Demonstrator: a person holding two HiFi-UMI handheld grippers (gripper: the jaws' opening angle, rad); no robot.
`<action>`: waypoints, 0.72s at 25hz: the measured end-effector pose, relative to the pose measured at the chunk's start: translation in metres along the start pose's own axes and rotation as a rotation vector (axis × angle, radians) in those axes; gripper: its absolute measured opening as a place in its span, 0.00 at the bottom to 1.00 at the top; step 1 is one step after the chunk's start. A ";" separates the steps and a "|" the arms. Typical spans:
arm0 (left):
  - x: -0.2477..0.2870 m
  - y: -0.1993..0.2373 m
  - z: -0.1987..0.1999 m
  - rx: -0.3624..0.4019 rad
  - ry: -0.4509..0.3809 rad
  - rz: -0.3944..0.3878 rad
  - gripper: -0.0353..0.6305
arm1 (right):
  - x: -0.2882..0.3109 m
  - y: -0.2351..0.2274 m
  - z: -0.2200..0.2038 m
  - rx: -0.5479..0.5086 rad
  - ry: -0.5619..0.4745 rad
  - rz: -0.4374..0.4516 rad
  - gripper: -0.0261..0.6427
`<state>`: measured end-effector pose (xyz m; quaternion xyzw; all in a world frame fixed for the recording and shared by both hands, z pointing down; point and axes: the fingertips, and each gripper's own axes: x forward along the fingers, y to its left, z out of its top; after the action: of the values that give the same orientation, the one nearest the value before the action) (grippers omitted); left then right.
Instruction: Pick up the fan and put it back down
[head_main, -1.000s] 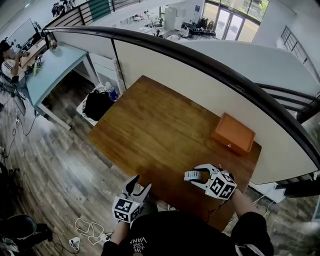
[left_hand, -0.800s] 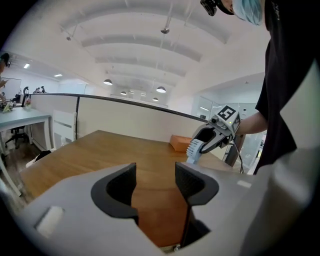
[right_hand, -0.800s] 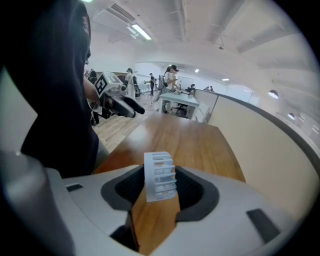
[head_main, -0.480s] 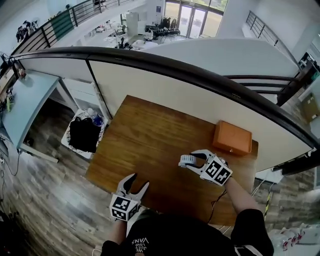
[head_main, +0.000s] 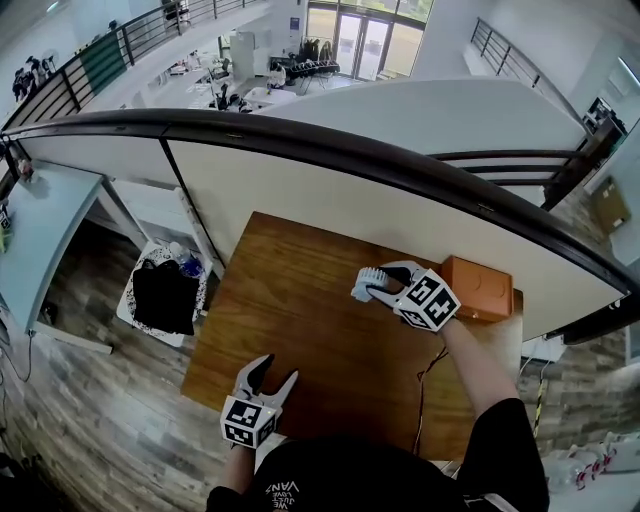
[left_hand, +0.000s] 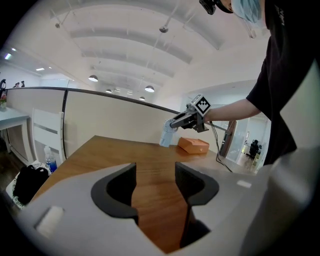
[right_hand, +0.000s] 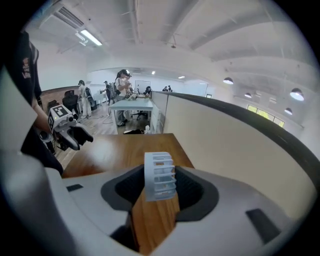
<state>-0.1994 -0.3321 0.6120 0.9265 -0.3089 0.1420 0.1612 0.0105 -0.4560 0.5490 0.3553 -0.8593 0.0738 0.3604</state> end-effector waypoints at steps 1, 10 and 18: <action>0.003 0.004 0.000 -0.006 0.003 -0.001 0.40 | 0.005 -0.008 0.006 -0.004 0.003 -0.009 0.33; 0.012 0.041 -0.006 -0.051 0.017 0.000 0.40 | 0.080 -0.063 0.035 0.035 0.021 -0.051 0.33; 0.015 0.080 -0.016 -0.091 0.033 0.029 0.40 | 0.151 -0.081 0.053 0.010 0.023 -0.029 0.32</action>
<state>-0.2404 -0.3945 0.6483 0.9112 -0.3257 0.1453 0.2061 -0.0393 -0.6196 0.6017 0.3686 -0.8495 0.0769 0.3694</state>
